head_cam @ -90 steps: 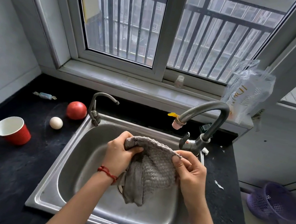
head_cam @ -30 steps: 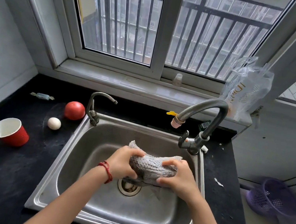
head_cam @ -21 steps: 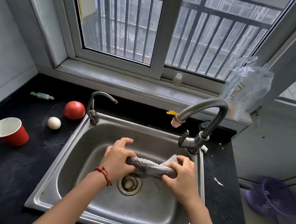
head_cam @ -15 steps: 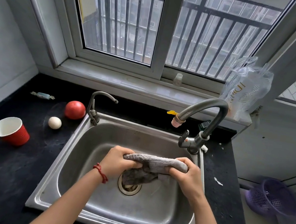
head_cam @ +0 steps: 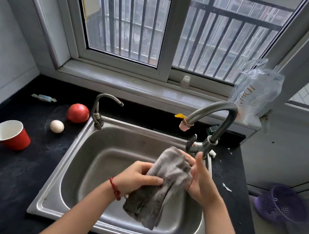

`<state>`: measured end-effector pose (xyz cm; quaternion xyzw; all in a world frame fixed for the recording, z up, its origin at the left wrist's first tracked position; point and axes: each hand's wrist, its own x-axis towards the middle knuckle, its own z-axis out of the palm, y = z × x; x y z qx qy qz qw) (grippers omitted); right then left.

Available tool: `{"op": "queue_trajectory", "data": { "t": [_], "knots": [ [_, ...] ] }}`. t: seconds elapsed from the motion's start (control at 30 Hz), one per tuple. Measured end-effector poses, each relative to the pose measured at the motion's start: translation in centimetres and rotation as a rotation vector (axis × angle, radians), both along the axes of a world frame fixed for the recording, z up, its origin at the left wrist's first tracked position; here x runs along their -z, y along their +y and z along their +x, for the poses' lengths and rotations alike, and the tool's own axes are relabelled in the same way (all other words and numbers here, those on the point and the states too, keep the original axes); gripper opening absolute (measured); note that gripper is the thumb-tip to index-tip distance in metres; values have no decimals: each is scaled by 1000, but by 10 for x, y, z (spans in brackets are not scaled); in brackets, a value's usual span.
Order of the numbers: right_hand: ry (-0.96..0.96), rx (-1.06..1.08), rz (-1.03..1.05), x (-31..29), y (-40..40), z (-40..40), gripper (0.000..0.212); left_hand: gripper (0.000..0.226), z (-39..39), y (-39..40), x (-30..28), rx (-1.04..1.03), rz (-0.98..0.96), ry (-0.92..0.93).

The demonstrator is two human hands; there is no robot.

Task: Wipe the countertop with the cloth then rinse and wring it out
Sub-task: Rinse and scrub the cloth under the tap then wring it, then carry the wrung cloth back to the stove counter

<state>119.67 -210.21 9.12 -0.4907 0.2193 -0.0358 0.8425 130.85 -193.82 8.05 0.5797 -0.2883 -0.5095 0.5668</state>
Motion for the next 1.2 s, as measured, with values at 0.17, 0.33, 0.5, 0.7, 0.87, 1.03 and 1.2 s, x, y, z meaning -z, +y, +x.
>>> {"op": "queue_trajectory", "data": {
  "t": [0.17, 0.33, 0.5, 0.7, 0.87, 1.03, 1.2],
  "knots": [
    [216, -79, 53, 26, 42, -7, 85, 13, -1, -2, 8, -285, 68, 38],
    [258, 106, -112, 22, 52, 4, 15, 13, 2, 7, 13, -235, 177, 118],
    [42, 259, -263, 19, 57, 7, 24, 35, 18, 11, 7, -336, 36, 141],
    [-250, 183, -278, 12, 58, 13, 28, 55, 28, 10, 3, -366, -159, 242],
    [-205, 189, -355, 11, 63, 18, 37, 30, 28, 23, 8, -247, -89, 500],
    [-126, 197, -576, 6, 60, 30, 60, 53, 17, 37, 2, -111, -3, 557],
    [-77, 55, -516, 2, 61, 27, 47, 54, 8, 40, 8, -253, 33, 317]
  ]
}}
